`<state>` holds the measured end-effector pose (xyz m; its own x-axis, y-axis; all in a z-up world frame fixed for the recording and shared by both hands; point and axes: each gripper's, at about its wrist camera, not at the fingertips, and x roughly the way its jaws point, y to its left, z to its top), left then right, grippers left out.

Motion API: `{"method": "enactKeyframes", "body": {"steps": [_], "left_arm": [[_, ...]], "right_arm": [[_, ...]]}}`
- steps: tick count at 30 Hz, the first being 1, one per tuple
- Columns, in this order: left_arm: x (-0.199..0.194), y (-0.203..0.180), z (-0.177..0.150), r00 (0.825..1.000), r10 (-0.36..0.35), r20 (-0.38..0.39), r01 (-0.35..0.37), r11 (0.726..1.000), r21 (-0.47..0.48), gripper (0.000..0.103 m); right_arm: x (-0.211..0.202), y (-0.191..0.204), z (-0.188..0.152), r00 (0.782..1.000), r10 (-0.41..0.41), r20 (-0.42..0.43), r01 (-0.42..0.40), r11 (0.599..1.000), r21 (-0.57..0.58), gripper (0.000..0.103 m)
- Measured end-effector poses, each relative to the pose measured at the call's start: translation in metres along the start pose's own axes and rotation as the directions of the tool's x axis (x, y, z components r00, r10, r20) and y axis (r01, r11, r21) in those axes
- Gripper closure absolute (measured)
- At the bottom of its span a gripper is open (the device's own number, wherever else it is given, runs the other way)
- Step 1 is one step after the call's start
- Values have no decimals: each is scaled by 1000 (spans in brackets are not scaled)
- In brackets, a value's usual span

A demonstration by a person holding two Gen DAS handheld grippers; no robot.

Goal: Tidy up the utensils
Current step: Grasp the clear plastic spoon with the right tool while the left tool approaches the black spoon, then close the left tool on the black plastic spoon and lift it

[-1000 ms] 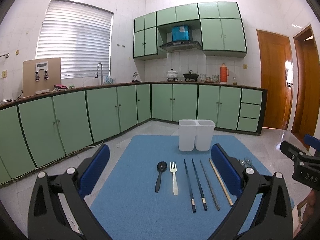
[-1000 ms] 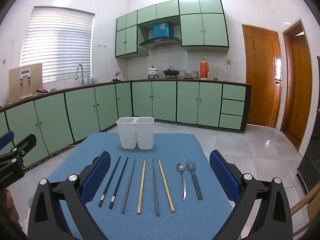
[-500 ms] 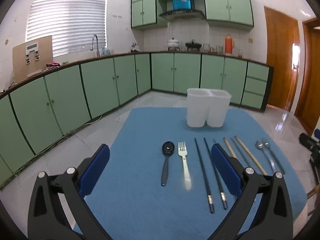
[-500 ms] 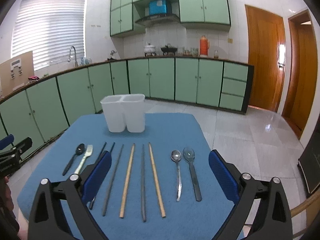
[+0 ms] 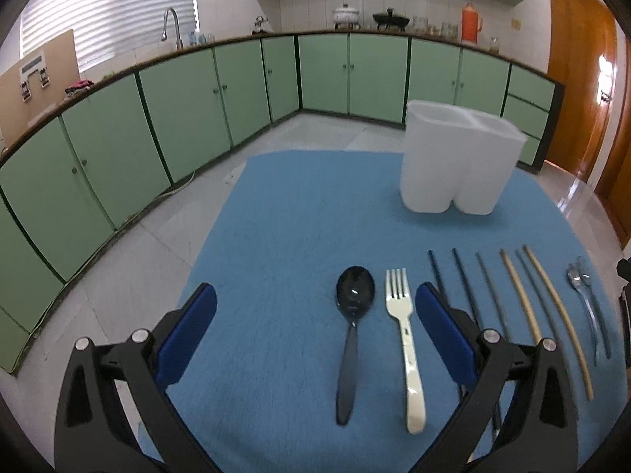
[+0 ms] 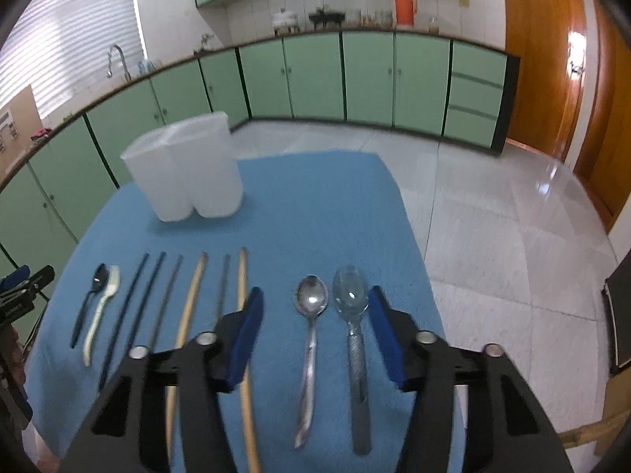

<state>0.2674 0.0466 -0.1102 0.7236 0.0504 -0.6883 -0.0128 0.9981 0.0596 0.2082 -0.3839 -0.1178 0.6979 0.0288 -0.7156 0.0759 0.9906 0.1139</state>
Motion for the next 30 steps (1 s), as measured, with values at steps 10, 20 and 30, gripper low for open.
{"method": "enactKeyframes", "body": {"steps": [10,20,30], "left_arm": [[42,-6,-2,996,11,-87,-10,1000,12,11],[66,-15,3,992,20,-126,-17,1000,22,11],[76,-13,5,989,23,-145,-20,1000,18,11]], "right_arm": [[56,-17,4,993,-24,-117,23,1000,-11,64],[85,-23,8,989,-24,-149,22,1000,-13,64],[96,-22,11,984,-39,-173,34,999,-28,71]]}}
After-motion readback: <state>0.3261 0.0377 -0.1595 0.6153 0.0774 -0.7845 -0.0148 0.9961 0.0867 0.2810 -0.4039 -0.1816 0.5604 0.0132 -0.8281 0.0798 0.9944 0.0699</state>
